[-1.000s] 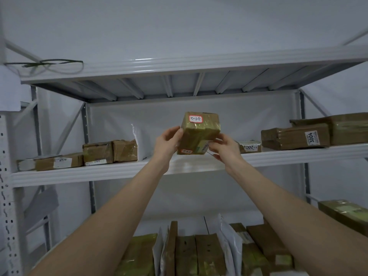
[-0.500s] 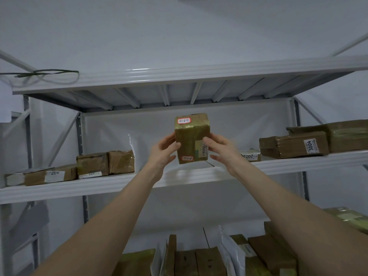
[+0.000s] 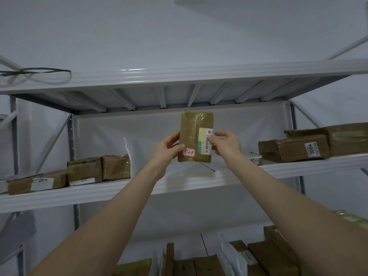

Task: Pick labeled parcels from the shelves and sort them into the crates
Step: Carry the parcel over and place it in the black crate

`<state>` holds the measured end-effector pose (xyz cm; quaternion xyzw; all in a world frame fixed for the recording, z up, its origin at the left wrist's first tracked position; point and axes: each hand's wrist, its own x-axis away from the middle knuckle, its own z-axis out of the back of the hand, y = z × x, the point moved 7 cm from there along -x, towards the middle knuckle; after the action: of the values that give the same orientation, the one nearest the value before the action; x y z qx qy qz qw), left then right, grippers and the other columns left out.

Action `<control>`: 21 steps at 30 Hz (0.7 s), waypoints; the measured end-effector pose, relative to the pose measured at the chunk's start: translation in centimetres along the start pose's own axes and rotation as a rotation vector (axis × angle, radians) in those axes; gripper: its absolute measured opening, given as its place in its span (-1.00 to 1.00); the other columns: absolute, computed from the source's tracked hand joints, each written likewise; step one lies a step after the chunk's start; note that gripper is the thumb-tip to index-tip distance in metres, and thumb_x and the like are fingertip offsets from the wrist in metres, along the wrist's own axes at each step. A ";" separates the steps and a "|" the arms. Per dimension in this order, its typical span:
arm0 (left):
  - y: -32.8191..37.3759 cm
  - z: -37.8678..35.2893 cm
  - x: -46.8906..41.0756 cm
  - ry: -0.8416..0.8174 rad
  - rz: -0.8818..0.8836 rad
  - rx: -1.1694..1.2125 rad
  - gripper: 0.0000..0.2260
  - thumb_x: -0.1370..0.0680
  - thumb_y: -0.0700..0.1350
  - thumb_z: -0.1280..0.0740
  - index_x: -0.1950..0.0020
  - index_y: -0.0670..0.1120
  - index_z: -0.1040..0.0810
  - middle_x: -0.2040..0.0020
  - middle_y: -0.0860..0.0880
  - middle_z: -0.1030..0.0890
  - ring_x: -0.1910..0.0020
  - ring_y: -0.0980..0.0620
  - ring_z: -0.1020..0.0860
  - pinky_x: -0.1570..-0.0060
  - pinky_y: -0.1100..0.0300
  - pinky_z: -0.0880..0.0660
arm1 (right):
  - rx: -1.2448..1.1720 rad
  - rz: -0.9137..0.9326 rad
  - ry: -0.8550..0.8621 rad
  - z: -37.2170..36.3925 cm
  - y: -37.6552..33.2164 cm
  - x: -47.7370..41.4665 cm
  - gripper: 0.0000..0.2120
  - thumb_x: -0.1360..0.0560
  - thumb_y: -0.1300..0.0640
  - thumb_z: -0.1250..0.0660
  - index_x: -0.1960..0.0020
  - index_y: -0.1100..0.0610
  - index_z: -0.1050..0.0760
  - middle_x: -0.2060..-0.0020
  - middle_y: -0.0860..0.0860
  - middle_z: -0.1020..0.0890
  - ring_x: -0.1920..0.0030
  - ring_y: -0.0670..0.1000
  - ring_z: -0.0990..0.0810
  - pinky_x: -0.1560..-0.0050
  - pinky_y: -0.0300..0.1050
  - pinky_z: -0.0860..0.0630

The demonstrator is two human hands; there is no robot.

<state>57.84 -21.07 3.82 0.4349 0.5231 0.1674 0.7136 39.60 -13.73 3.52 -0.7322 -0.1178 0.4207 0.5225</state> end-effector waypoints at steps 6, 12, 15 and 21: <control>-2.5 -1.7 -1.7 -0.146 0.079 -0.199 -0.39 -0.45 -0.37 -0.36 -0.44 -0.05 -0.30 -0.31 -0.08 -0.50 -0.21 -0.01 -0.51 -0.23 0.07 -0.47 | 0.285 0.102 -0.112 -1.1 -0.2 -0.6 -0.80 -0.40 0.07 -0.48 0.01 -0.03 -0.53 -0.02 -0.04 -0.65 -0.04 0.02 -0.61 -0.19 0.12 -0.52; -4.7 -4.5 -3.7 -0.099 0.141 -0.216 -0.82 -0.52 -0.28 -0.34 -0.04 -0.05 -0.44 -0.18 -0.13 -0.57 -0.17 -0.11 -0.55 -0.12 0.09 -0.52 | 0.890 0.267 -0.295 -2.3 1.5 -0.3 -0.37 -0.39 -0.02 -0.47 -0.41 0.05 -0.37 -0.31 0.08 -0.40 -0.28 0.10 -0.41 -0.21 -0.07 -0.39; -5.3 -5.7 -3.4 -0.121 0.171 -0.244 -0.62 -0.58 -0.27 -0.25 -0.39 -0.07 -0.34 -0.35 -0.13 -0.41 -0.24 0.00 -0.48 -0.25 0.15 -0.41 | 1.015 0.254 -0.247 -1.8 3.0 -1.2 -0.57 -0.52 0.04 -0.32 -0.38 -0.05 -0.42 -0.37 0.09 -0.39 -0.35 0.11 -0.40 -0.29 -0.07 -0.34; -4.6 -3.7 -2.8 -0.025 0.012 -0.485 -0.46 -0.54 -0.30 -0.25 -0.51 -0.16 -0.22 -0.47 -0.14 -0.32 -0.44 -0.05 -0.32 -0.41 0.09 -0.28 | 1.277 0.266 -0.040 -1.4 4.2 -2.9 -0.65 -0.58 0.14 -0.15 -0.28 -0.15 -0.49 -0.24 0.08 -0.52 -0.30 0.16 -0.38 -0.22 0.02 -0.36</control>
<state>52.45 -23.96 1.54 0.2559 0.4559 0.2870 0.8027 37.74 -18.26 1.48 -0.2781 0.2372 0.4825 0.7960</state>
